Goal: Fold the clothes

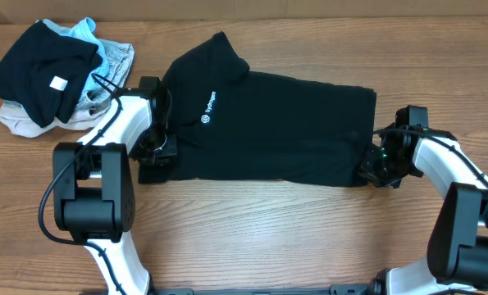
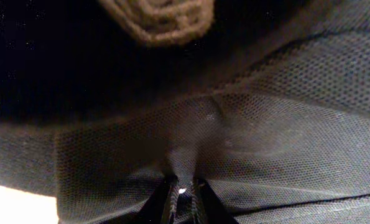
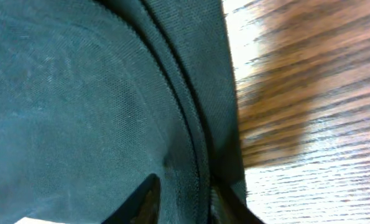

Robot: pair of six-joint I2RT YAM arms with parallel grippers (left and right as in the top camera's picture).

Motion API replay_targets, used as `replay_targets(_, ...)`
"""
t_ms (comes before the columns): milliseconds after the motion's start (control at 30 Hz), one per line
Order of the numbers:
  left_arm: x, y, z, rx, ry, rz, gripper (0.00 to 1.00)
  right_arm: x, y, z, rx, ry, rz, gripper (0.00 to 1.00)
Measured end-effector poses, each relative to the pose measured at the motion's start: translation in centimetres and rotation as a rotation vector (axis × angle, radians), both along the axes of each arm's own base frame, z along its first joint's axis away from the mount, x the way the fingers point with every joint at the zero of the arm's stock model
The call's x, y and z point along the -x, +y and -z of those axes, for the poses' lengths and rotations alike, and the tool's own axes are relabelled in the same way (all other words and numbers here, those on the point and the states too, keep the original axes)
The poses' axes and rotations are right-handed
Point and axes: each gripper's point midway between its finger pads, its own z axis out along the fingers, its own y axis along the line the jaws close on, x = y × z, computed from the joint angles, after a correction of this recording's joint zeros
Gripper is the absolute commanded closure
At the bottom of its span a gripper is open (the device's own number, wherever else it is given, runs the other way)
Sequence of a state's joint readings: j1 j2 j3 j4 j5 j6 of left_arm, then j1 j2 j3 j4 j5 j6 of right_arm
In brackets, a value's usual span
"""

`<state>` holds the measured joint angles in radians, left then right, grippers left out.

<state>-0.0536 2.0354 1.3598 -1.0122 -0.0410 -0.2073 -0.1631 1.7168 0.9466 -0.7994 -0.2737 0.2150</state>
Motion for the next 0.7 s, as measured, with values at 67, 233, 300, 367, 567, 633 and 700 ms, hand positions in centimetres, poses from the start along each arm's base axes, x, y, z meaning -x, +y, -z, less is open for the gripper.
replay_targets(67,0.0,0.0,0.0,0.0,0.0,0.0,0.84,0.4,0.1,0.0,-0.007,0.015,0.0,0.93)
replay_targets(233,-0.1,0.0,0.0,0.0,-0.003,0.0,0.83,2.2,0.1,0.0,-0.004,0.1,0.02,0.96)
replay_targets(300,-0.1,0.0,0.0,0.0,-0.004,0.0,0.83,3.2,-0.4,-0.2,0.017,0.158,0.056,0.96)
replay_targets(367,-0.1,0.0,0.0,0.001,-0.005,0.0,0.83,3.6,-1.0,-0.5,0.035,0.182,0.082,0.96)
replay_targets(567,-0.1,0.1,0.0,-0.004,-0.005,0.0,0.82,4.0,-1.5,-0.6,0.056,0.211,0.119,0.96)
replay_targets(633,-0.1,0.1,0.0,-0.008,-0.004,0.002,0.82,4.2,-1.9,-0.5,0.079,0.222,0.138,0.96)
replay_targets(700,-0.1,0.1,0.0,-0.013,-0.004,0.004,0.83,4.3,-2.3,-0.4,0.104,0.23,0.155,0.96)
